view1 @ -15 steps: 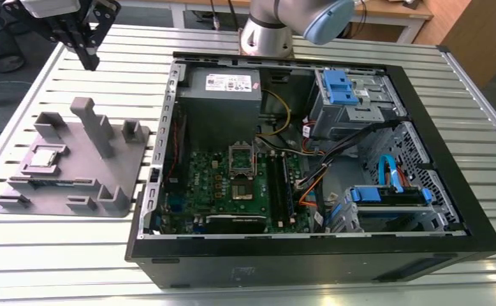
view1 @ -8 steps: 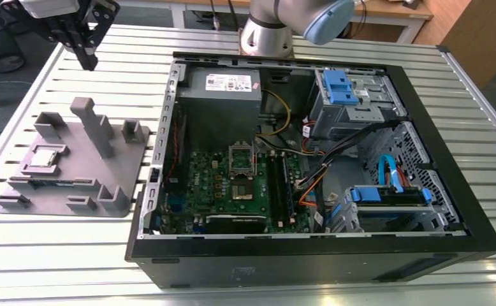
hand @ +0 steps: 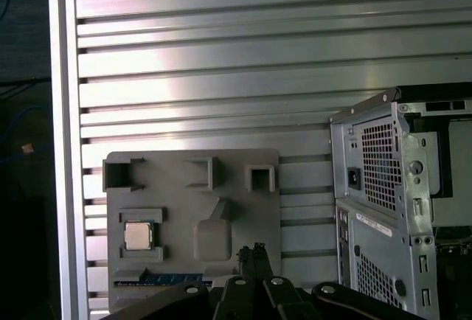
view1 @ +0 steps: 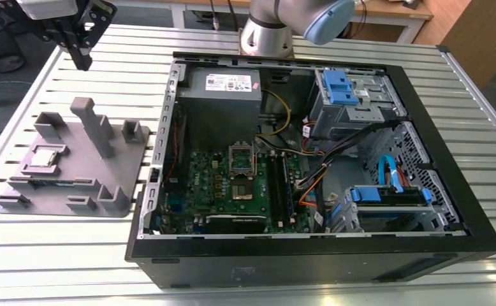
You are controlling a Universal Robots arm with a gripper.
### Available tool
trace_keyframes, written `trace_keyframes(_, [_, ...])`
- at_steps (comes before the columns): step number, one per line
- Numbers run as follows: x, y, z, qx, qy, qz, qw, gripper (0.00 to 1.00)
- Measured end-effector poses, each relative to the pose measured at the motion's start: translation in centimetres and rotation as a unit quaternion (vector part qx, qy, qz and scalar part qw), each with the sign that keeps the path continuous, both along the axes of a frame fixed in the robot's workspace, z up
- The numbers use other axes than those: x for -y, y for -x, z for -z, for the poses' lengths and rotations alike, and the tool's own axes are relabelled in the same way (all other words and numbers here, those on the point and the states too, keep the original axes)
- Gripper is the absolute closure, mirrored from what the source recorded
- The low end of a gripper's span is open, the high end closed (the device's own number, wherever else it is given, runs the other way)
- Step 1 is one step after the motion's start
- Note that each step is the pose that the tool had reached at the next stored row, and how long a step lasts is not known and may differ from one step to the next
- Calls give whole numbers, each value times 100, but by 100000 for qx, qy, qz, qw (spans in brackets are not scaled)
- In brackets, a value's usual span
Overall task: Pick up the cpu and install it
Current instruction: 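Reach for the cpu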
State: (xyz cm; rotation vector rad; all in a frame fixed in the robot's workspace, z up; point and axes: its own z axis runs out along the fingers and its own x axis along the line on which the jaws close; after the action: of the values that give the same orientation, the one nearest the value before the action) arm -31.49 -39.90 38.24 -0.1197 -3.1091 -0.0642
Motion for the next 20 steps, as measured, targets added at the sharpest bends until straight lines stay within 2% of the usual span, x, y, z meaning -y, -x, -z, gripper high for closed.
trace_keyframes(20, [0, 67, 10, 1, -5, 2, 100000, 89])
